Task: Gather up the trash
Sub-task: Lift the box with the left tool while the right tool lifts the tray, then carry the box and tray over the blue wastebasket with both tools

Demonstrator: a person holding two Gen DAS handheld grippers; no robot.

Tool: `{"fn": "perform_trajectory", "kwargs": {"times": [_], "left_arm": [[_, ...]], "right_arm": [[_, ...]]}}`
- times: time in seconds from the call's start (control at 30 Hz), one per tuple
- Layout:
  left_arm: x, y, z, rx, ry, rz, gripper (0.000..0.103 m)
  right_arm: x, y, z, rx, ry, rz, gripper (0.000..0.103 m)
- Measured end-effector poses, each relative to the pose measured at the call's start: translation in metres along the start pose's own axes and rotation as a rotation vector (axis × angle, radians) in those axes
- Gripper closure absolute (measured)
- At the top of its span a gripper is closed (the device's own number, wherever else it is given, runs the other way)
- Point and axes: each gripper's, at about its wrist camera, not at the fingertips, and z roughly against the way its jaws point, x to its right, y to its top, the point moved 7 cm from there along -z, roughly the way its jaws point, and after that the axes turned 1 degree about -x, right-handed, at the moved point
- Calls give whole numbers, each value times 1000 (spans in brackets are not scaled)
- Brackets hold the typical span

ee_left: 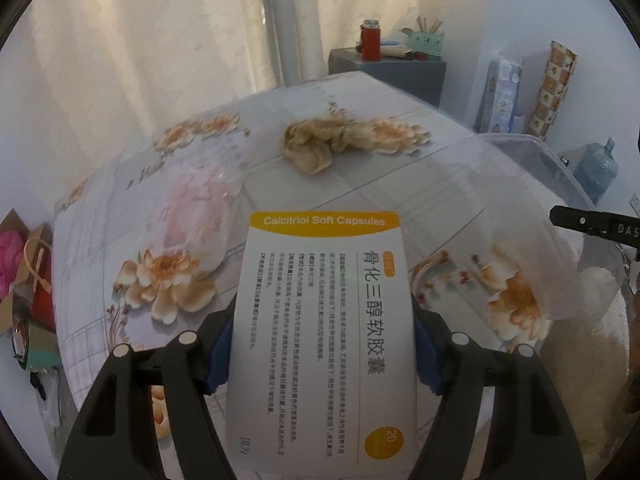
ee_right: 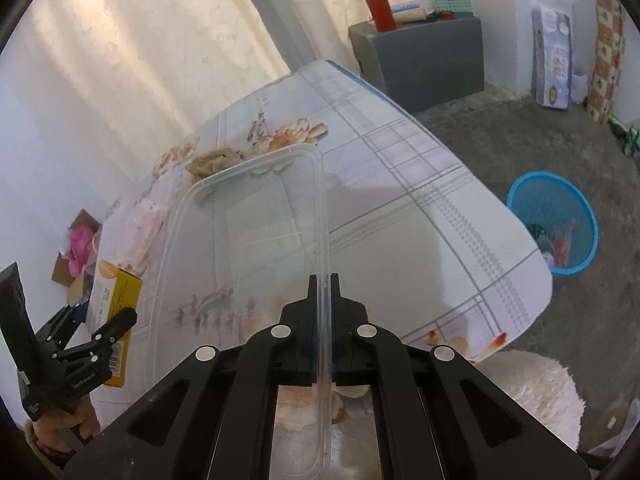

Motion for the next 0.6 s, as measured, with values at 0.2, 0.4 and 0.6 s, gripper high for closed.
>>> {"fn": "perform_trajectory", "kwargs": {"times": [0.2, 0.4, 0.6], "left_arm": [[23, 22, 4, 34, -45, -45, 33], [72, 63, 10, 73, -137, -128, 33], [141, 110, 11, 103, -260, -212, 33]], "right_arm": [[12, 4, 9, 13, 4, -16, 101], [39, 15, 32, 69, -16, -53, 101], [93, 28, 61, 116, -70, -122, 101]]}}
